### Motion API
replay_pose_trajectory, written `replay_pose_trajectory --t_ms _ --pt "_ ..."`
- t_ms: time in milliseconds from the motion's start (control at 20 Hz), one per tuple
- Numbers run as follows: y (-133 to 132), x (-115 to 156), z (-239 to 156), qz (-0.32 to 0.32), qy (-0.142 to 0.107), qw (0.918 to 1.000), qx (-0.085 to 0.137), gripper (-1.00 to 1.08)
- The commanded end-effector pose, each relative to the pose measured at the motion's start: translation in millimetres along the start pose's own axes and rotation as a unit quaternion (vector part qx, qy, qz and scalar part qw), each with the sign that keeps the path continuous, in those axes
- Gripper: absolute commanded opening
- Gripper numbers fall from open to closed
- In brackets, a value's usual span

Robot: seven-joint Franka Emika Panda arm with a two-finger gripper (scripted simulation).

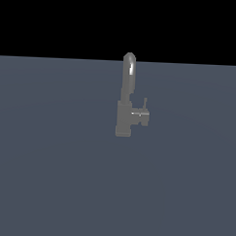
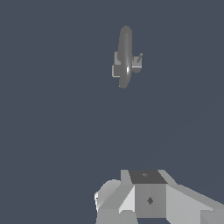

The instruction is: Turn on the faucet by rotating a designated handle.

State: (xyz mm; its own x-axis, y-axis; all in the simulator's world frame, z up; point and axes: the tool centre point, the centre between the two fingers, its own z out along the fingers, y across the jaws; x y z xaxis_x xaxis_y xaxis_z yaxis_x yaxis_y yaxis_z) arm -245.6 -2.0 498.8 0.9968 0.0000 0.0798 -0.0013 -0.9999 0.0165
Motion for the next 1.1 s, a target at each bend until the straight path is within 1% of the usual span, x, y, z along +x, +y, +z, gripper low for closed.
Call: replay_pose_trajectory --t_ms 0,300,550,850,1050 --pt "0.0 0.0 0.0 0.000 0.000 1.0000 0.000 -1.00" --pt "0.1 4.9 0.6 0.006 -0.006 1.0000 0.005 -1.00" --pt "0.4 16.5 2.3 0.019 -0.019 0.9995 0.017 -1.00" --pt "1.8 39.8 6.7 0.045 -0.045 0.9971 0.041 -1.00" --pt "4.0 60.9 11.8 0.070 -0.070 0.9931 0.063 -1.00"
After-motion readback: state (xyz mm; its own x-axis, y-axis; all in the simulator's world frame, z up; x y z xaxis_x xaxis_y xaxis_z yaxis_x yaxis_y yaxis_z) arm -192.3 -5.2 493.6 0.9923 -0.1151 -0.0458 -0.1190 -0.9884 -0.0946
